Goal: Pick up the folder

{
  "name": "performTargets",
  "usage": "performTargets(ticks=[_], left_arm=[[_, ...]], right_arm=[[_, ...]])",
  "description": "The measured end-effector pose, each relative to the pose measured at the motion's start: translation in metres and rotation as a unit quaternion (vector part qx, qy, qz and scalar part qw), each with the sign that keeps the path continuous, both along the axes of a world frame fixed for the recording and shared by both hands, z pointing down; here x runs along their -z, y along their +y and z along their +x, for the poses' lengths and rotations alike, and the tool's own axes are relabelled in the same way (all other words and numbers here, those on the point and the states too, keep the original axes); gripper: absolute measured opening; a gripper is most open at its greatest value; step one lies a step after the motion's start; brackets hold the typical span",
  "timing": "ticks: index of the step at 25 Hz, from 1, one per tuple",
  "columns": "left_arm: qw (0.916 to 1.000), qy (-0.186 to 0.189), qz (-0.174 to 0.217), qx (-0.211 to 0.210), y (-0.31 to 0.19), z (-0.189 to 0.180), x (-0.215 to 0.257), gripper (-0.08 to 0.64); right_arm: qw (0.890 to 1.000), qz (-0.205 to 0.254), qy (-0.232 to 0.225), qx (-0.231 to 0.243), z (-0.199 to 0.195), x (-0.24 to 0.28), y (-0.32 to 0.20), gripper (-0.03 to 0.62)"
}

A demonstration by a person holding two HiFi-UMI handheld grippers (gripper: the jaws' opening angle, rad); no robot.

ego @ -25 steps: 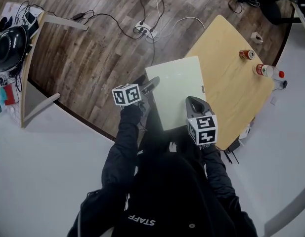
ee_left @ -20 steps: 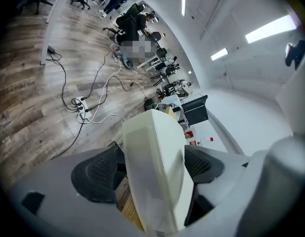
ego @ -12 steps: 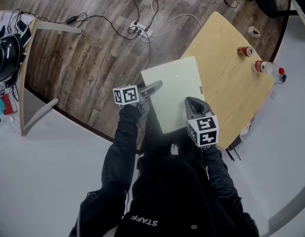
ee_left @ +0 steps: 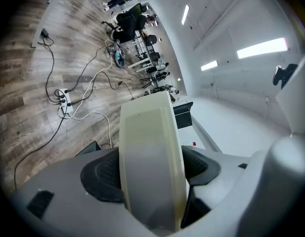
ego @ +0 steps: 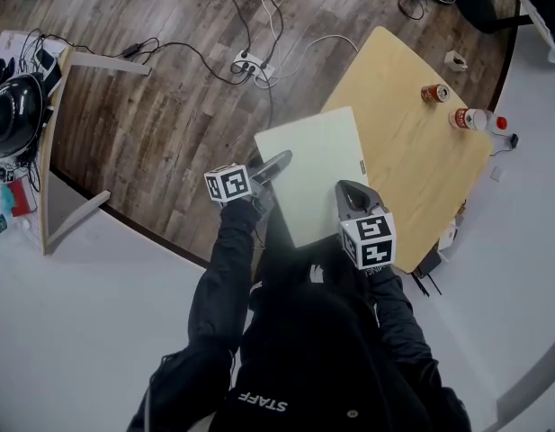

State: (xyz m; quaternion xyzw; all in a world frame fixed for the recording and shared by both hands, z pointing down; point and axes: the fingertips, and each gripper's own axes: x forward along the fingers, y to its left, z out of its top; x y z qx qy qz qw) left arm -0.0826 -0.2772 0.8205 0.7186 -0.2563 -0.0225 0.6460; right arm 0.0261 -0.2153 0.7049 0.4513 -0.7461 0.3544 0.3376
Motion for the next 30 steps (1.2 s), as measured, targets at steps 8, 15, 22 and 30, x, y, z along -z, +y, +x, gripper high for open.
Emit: performTargets(ticks=[8, 15, 22, 30], left_arm=[[0.9936, -0.05, 0.101, -0.003, -0.005, 0.005, 0.079, 0.333], [0.9726, -0.112, 0.203, -0.008, -0.001, 0.014, 0.16, 0.319], [0.9365, -0.174, 0.304, 0.004, 0.017, 0.019, 0.253, 0.314], [0.8991, -0.202, 0.388, 0.023, 0.034, 0.038, 0.342, 0.307]], right_arm=[[0.998, 0.054, -0.011, -0.022, 0.011, 0.045, -0.005, 0.021], [0.993, 0.112, -0.025, -0.035, 0.023, 0.101, -0.004, 0.021], [0.983, 0.174, -0.034, -0.049, 0.039, 0.163, 0.007, 0.021], [0.959, 0.274, -0.01, -0.066, 0.063, 0.241, 0.005, 0.021]])
